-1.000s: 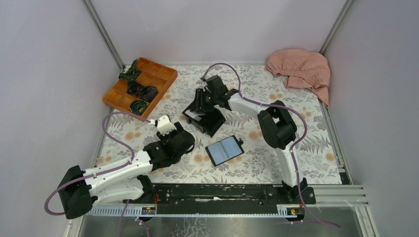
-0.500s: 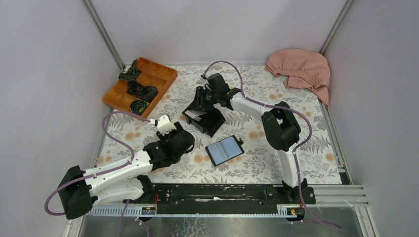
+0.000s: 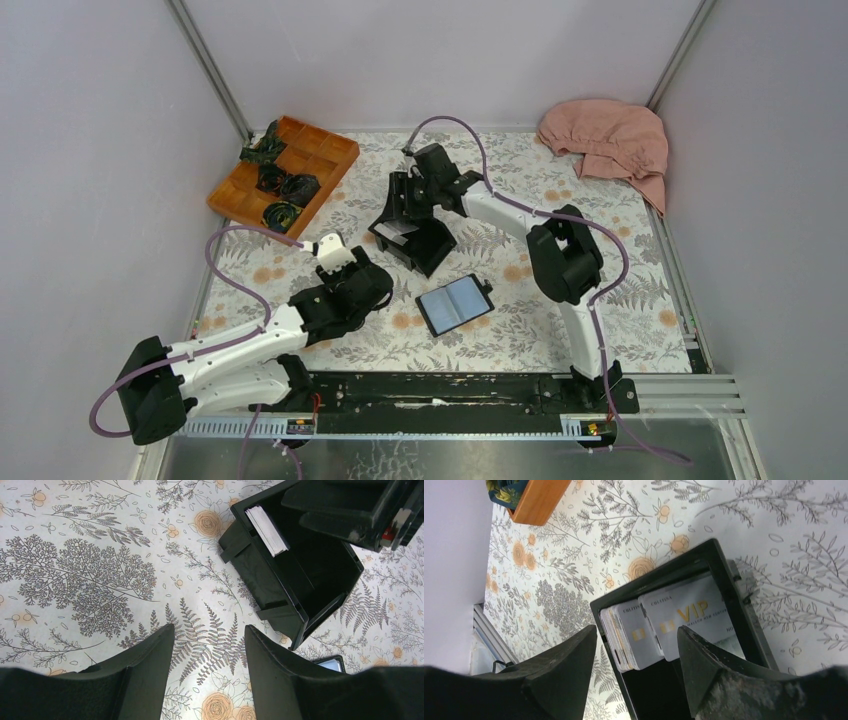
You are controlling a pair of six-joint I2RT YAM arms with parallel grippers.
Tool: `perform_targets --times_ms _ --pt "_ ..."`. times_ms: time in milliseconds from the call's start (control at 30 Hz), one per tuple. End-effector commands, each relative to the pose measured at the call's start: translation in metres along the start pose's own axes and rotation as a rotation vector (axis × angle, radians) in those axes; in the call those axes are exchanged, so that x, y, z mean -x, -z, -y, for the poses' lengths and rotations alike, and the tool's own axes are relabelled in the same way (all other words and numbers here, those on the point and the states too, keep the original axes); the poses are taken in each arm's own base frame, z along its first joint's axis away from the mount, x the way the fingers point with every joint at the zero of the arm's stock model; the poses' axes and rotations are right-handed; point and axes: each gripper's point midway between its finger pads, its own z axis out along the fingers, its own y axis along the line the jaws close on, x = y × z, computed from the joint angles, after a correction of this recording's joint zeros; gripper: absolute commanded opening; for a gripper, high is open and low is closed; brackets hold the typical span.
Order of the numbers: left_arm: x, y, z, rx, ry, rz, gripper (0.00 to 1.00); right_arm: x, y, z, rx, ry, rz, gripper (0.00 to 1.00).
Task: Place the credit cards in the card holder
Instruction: Pick up the credit card from the storage box.
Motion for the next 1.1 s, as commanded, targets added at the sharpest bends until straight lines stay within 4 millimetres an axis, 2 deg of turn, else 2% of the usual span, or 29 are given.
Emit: perform_targets --times_ms 0,267,400,467,667,733,1067 --pt "0.016 0.0 0.0 0.005 0.028 0.058 0.61 0.005 -0.01 0.0 -0.015 0.039 -0.003 0.68" --pt "0.013 -0.001 -0.003 0.012 0.026 0.057 0.61 -0.021 -0.027 0.018 -0.033 0.001 -0.071 0.69" --pt "0.011 -0.001 -0.003 0.008 0.029 0.051 0.61 -0.031 -0.029 0.019 -0.016 -0.025 -0.093 0.68" --pt "0.011 -0.002 -0.003 0.007 0.028 0.049 0.61 -0.035 -0.028 0.016 0.005 -0.046 -0.1 0.64" --pt "0.012 -0.001 -0.001 0.004 0.027 0.049 0.61 -0.034 -0.017 0.003 0.05 -0.073 -0.092 0.44" --pt "0.012 -0.002 0.0 0.003 0.025 0.048 0.61 -0.038 -0.013 0.004 0.047 -0.077 -0.096 0.42" --pt "0.01 -0.002 0.002 0.001 0.017 0.041 0.61 -0.03 0.001 -0.011 0.085 -0.08 -0.073 0.27"
